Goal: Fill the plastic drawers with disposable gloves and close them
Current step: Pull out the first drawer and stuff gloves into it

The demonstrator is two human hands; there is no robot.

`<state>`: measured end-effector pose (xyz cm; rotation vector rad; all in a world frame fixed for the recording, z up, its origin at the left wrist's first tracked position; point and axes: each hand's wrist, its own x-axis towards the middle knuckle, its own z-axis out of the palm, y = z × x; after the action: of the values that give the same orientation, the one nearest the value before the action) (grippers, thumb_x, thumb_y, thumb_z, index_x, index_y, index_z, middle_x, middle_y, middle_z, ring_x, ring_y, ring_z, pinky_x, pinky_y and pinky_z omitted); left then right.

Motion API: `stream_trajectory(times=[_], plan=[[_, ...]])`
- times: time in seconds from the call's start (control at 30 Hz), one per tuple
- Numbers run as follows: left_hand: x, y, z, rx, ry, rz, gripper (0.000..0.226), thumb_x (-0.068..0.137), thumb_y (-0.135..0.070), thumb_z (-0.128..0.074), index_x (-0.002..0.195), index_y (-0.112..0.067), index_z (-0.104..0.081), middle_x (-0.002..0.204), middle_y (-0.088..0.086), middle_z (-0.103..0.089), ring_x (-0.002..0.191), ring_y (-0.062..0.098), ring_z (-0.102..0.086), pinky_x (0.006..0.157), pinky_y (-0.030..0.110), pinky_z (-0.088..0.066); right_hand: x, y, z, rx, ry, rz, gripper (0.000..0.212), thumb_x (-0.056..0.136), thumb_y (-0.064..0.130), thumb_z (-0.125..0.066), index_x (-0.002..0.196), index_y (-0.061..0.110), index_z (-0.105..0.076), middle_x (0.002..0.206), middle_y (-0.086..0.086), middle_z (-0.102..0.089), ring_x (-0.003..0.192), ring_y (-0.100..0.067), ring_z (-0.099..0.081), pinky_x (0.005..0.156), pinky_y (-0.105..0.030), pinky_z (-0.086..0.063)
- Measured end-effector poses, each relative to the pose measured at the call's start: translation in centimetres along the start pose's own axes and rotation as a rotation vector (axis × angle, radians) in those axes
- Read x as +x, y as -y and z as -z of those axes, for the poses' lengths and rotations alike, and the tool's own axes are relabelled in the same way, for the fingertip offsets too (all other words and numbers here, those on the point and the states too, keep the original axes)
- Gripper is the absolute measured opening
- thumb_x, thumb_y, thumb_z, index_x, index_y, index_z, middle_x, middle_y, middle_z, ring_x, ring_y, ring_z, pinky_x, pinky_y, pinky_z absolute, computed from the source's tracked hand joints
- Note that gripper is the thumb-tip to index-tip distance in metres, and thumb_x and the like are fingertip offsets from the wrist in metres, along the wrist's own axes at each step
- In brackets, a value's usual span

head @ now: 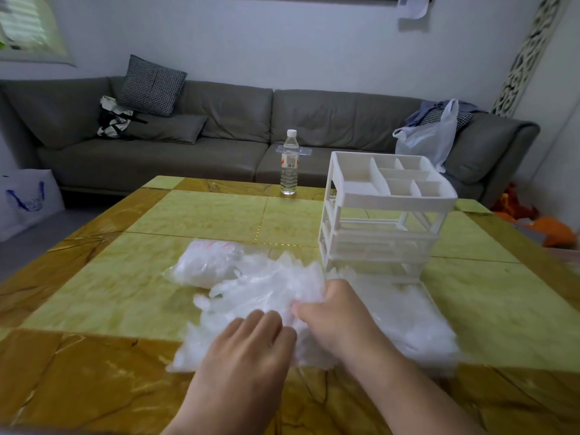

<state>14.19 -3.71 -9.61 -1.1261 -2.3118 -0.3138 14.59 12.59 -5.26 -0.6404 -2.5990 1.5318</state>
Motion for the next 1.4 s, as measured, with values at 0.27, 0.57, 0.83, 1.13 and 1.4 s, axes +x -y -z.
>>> stream_trajectory(times=[0.27, 0.57, 0.83, 1.13, 1.4], plan=[[0.0, -0.9, 1.7, -0.319, 0.129, 0.119, 0.054, 0.086, -0.071, -0.057, 0.128, -0.038, -0.058, 0.085, -0.026, -0.056, 0.067, -0.006, -0.058, 0.051, 0.008, -0.04, 0.3, -0.1, 4.2, 0.014, 0.012, 0.254, 0.018, 0.098, 0.018, -0.072, 0.083, 0.023, -0.08, 0.079, 0.009, -0.079, 0.071, -0.001, -0.072, 0.065, -0.024, -0.057], [7.2, -5.1, 2.8, -0.453, -0.216, -0.015, 0.021, 0.101, -0.016, -0.054, 0.113, -0.024, -0.069, 0.111, -0.012, -0.055, 0.103, 0.008, -0.056, 0.088, 0.019, -0.044, 3.3, -6.2, 14.3, 0.226, -0.177, 0.054, 0.008, 0.095, 0.001, -0.074, 0.097, 0.008, -0.078, 0.09, -0.012, -0.081, 0.084, -0.032, -0.08, 0.086, -0.06, -0.063], [14.1, -8.1, -6.5, -0.242, 0.489, 0.186, 0.044, 0.096, -0.038, -0.057, 0.135, -0.021, -0.045, 0.13, 0.0, -0.047, 0.122, 0.022, -0.05, 0.092, 0.034, -0.051, 5.3, -9.4, 14.8, -0.188, -0.067, 0.033, 0.016, 0.094, 0.01, -0.073, 0.078, 0.013, -0.073, 0.071, 0.002, -0.077, 0.062, -0.006, -0.071, 0.054, -0.022, -0.051], [14.4, -7.9, -9.2, -0.174, 0.72, 0.28, 0.089, 0.086, -0.054, -0.063, 0.154, -0.013, -0.024, 0.139, 0.004, -0.049, 0.123, 0.025, -0.055, 0.094, 0.036, -0.052, 5.8, -10.2, 14.9, -0.531, -0.155, 0.159, 0.013, 0.093, 0.018, -0.062, 0.08, 0.017, -0.061, 0.082, 0.0, -0.065, 0.076, -0.021, -0.065, 0.066, -0.037, -0.056], [15.1, -8.0, -10.8, -0.231, 0.818, 0.387, 0.095, 0.086, -0.052, -0.059, 0.154, -0.005, -0.011, 0.149, 0.015, -0.044, 0.12, 0.03, -0.057, 0.093, 0.039, -0.053, 6.1, -11.8, 14.0, -0.642, -0.28, 0.075, 0.01, 0.088, 0.012, -0.066, 0.096, 0.018, -0.063, 0.104, -0.001, -0.056, 0.101, -0.026, -0.059, 0.077, -0.037, -0.053]])
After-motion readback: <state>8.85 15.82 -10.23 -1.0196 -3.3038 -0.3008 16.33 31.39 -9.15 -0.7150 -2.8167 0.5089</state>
